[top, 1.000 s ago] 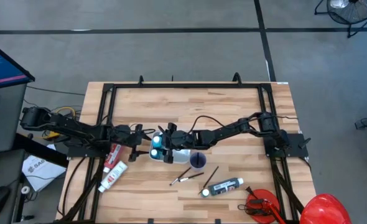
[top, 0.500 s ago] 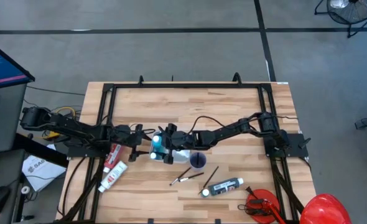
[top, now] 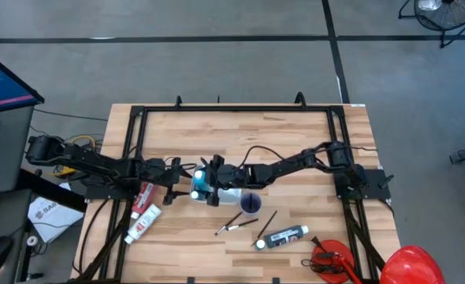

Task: Pick & Place Paint Supplies
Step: Put the light blue paint bottle into the white bin

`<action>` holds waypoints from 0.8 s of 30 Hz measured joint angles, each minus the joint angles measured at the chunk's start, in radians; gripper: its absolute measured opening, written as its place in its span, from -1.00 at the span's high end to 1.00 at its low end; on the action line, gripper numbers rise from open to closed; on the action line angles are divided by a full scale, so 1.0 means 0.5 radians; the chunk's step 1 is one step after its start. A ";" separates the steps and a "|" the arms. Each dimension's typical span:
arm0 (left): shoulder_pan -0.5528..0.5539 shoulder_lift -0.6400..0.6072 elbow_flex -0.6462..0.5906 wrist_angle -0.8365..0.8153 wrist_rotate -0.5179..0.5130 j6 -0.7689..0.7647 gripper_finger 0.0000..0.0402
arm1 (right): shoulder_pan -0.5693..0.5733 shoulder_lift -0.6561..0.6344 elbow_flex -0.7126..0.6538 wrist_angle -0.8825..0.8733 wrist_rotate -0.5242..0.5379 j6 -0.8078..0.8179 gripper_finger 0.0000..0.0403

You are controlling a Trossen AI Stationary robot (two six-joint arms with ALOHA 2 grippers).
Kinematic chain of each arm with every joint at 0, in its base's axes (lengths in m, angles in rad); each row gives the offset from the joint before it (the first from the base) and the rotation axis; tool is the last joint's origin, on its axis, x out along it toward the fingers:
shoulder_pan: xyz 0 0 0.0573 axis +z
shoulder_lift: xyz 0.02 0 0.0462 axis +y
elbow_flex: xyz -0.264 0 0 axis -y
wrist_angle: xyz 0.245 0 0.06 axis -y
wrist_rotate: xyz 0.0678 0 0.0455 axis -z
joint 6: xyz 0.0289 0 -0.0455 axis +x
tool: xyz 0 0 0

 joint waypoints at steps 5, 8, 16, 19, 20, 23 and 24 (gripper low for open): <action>0.000 0.000 0.000 0.000 0.001 0.000 -0.49 | -0.021 0.000 0.000 0.006 0.004 0.020 -0.79; 0.000 0.000 0.000 0.000 0.001 0.000 -0.49 | -0.028 -0.007 0.000 0.001 0.004 0.025 -0.79; 0.000 0.000 0.000 -0.001 0.002 0.022 -0.49 | -0.032 -0.008 -0.002 0.033 0.009 0.012 -0.80; 0.000 0.000 0.000 -0.001 0.002 0.022 -0.49 | -0.034 -0.008 -0.002 0.040 0.040 0.011 -0.79; 0.000 0.000 0.000 -0.001 0.002 0.022 -0.49 | -0.034 -0.008 -0.002 0.044 0.063 0.011 -0.79; 0.000 0.000 -0.001 -0.001 0.002 0.022 -0.49 | -0.033 -0.008 -0.002 0.057 0.128 0.010 -0.80; 0.000 0.000 -0.001 -0.001 0.002 0.022 -0.49 | -0.033 -0.008 -0.002 0.064 0.138 0.009 -0.80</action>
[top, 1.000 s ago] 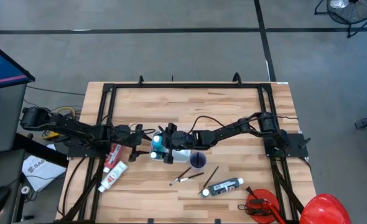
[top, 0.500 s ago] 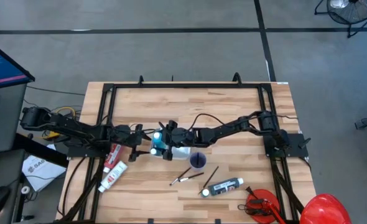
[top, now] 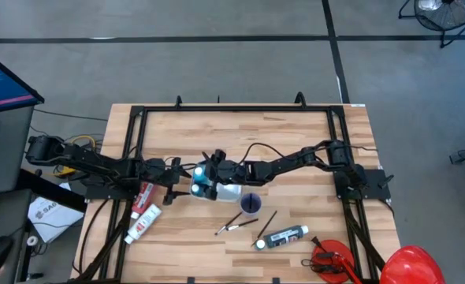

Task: Pick & Place Paint Supplies
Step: Put the light blue paint bottle into the white bin, then put the red paint bottle into the white bin

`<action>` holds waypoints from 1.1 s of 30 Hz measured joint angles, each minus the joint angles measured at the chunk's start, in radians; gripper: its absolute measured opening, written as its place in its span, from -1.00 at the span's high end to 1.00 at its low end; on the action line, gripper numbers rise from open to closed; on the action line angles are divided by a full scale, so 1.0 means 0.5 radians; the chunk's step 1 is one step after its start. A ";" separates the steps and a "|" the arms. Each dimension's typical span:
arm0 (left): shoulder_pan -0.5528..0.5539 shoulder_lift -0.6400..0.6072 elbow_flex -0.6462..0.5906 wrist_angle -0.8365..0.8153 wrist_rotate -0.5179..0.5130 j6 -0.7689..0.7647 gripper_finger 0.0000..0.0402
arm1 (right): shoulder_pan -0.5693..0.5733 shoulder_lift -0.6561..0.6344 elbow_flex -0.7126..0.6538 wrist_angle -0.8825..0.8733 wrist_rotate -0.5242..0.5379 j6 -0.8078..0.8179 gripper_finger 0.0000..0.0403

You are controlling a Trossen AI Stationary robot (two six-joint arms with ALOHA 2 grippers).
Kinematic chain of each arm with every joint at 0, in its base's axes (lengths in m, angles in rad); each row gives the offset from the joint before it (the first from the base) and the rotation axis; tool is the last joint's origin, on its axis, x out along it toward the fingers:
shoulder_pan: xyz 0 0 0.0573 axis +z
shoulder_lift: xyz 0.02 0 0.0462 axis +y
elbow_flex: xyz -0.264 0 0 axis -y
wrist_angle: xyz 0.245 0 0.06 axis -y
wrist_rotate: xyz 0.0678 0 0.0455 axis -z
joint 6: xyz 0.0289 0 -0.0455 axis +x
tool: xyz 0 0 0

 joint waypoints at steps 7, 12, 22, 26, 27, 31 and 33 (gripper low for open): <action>0.000 0.000 0.000 -0.001 0.001 0.000 -0.49 | 0.000 -0.003 0.000 0.092 0.022 -0.005 -0.80; 0.000 0.000 0.000 -0.001 0.001 0.000 -0.49 | 0.001 -0.004 0.000 0.148 0.022 -0.005 -0.80; 0.000 0.000 0.000 -0.001 0.002 0.000 -0.49 | 0.011 -0.183 0.004 0.107 0.022 -0.026 -0.81; 0.000 0.000 0.000 -0.008 0.002 0.000 -0.49 | 0.035 -0.337 0.004 -0.049 0.022 -0.076 -0.80; 0.000 0.000 -0.001 -0.014 0.002 0.000 -0.49 | 0.039 -0.380 0.004 -0.095 0.021 -0.080 -0.80; 0.000 0.000 -0.002 -0.021 0.002 -0.001 -0.49 | 0.078 -0.550 0.004 -0.372 0.021 -0.125 -0.80; 0.000 0.000 -0.002 -0.020 0.002 -0.005 -0.49 | 0.111 -0.622 0.004 -0.507 0.023 -0.173 -0.80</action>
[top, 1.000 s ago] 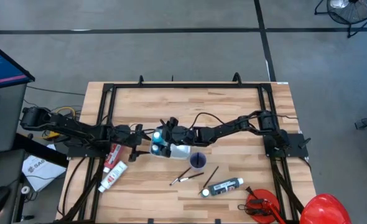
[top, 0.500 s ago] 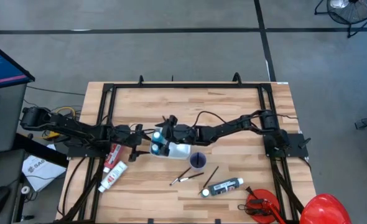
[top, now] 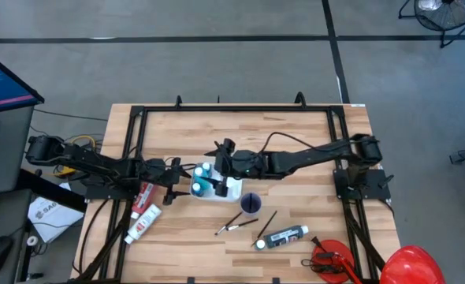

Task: Pick & Place Paint Supplies
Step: Put the red paint bottle into the white bin

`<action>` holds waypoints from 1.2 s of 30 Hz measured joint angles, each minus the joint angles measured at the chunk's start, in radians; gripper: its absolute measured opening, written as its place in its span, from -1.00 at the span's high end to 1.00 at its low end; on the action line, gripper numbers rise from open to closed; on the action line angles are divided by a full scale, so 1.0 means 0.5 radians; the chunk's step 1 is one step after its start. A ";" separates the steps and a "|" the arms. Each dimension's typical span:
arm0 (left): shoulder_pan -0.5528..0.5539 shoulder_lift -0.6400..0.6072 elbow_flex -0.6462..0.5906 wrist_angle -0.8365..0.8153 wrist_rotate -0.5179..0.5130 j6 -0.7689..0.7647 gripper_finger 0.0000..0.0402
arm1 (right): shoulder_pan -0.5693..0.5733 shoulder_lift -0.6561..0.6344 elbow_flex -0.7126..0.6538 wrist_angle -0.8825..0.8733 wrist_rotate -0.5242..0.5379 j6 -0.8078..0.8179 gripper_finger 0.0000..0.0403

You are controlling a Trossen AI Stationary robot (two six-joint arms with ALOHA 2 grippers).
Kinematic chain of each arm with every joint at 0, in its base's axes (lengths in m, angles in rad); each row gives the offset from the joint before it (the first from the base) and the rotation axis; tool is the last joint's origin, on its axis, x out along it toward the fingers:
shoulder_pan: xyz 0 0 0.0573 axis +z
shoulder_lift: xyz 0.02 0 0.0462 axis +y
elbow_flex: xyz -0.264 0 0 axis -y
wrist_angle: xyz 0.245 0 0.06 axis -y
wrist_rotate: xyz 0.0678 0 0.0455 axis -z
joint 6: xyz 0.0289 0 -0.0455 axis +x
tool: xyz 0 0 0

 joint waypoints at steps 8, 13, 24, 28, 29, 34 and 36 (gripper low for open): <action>0.000 0.001 -0.001 0.021 -0.069 -0.004 -0.49 | 0.083 -0.137 0.000 -0.380 -0.004 0.042 -0.80; 0.000 0.003 -0.002 0.148 -0.119 0.000 -0.49 | 0.046 -0.119 0.001 -0.403 0.000 0.050 -0.80; 0.001 0.000 0.000 0.256 -0.137 0.026 -0.49 | -0.080 -0.112 -0.001 -0.546 0.006 0.298 -0.80; 0.001 0.000 0.000 0.271 -0.137 0.028 -0.49 | -0.114 -0.112 0.000 -0.397 0.001 0.209 -0.80; 0.001 0.000 0.000 0.270 -0.137 0.028 -0.49 | -0.125 -0.112 0.000 -0.351 0.002 0.199 -0.80; 0.001 0.000 0.000 0.270 -0.137 0.018 -0.49 | -0.136 -0.112 0.000 -0.190 0.005 0.150 -0.80; 0.001 0.000 0.000 0.269 -0.137 0.014 -0.49 | -0.134 -0.112 -0.001 -0.142 0.002 0.145 -0.80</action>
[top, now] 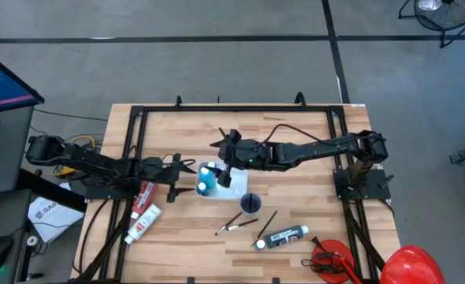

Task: Pick & Place Paint Supplies
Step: Put the red paint bottle into the white bin

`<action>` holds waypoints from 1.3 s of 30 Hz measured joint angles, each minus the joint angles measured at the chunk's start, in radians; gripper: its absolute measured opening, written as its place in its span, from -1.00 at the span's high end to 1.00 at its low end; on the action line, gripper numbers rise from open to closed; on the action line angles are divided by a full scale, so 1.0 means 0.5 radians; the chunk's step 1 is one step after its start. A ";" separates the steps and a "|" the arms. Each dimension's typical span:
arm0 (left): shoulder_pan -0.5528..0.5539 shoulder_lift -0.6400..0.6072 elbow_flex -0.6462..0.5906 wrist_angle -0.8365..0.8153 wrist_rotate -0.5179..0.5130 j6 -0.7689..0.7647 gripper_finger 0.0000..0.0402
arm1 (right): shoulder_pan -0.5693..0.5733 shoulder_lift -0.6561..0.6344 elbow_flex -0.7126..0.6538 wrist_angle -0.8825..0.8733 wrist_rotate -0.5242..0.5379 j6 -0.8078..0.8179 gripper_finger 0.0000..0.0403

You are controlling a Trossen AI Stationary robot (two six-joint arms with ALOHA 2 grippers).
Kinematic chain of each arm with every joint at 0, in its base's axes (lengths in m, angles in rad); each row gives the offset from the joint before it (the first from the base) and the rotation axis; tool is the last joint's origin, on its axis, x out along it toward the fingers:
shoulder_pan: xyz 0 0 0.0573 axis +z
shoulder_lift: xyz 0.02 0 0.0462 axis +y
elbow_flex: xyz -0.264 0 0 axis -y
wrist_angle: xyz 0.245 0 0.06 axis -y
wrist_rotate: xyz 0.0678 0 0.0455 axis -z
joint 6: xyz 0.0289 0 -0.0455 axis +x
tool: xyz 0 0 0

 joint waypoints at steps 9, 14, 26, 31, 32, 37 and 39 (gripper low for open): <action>0.000 0.000 0.000 0.019 0.000 -0.002 -0.49 | 0.004 0.000 0.000 0.039 -0.001 0.000 -0.80; -0.001 0.001 0.000 0.146 0.001 -0.280 -0.49 | 0.004 0.000 0.001 0.044 -0.012 0.011 -0.80; -0.209 0.000 0.000 0.756 0.340 -0.744 -0.49 | 0.037 -0.094 -0.003 0.000 -0.868 -0.398 -0.80; -0.409 0.000 0.011 0.941 0.340 -0.893 -0.49 | 0.005 -0.234 -0.017 -0.236 -0.983 -0.406 -0.80; -0.461 0.000 0.033 0.945 0.339 -0.919 -0.49 | -0.001 -0.270 -0.053 -0.233 -0.984 -0.401 -0.80; -0.775 -0.005 0.176 0.988 0.156 -0.876 -0.49 | -0.064 -0.487 -0.285 -0.090 -0.984 -0.367 -0.80; -0.876 -0.005 0.236 0.990 0.074 -0.809 -0.49 | -0.087 -0.587 -0.398 -0.030 -0.983 -0.360 -0.80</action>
